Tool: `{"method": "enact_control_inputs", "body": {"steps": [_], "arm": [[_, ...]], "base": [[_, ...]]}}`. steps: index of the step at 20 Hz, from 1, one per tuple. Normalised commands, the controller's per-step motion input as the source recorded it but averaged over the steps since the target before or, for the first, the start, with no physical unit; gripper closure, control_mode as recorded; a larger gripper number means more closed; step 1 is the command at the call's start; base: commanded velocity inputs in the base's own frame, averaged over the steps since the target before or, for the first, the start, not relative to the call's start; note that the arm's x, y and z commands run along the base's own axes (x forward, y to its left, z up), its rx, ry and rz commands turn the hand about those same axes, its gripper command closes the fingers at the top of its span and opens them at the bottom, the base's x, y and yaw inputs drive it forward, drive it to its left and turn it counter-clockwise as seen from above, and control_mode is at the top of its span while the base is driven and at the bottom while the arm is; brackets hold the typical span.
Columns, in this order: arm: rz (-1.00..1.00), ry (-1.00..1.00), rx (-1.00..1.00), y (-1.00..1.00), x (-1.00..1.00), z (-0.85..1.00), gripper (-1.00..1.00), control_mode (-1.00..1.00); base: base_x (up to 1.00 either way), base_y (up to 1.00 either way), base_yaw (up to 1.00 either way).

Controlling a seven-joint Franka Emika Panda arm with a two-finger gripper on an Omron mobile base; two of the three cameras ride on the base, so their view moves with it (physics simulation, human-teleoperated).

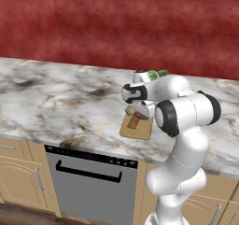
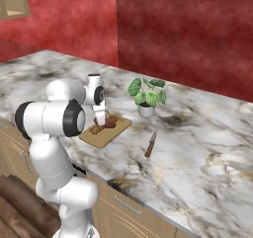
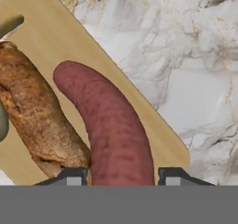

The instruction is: Retrieve the sausage and cheese from the fridge and place them on the cutting board on the counter.

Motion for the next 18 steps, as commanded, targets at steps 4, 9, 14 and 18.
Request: {"method": "enact_control_inputs", "body": {"steps": [4, 9, 14, 18], "arm": [[0.0, -0.1, 0.02, -0.01, -0.04, 0.26, -1.0, -1.0], [0.0, -0.22, 0.05, 0.07, -0.01, 0.53, -1.0, -1.0], [0.0, -0.23, 0.11, 0.05, 0.0, 0.89, -1.0, -1.0], [0.0, -0.23, 0.09, 0.01, -0.11, 0.77, -1.0, -1.0]], "base": [[0.0, 0.0, 0.0], [0.0, 0.0, 0.0], [0.0, 0.0, 0.0], [0.0, 0.0, 0.0]]}}
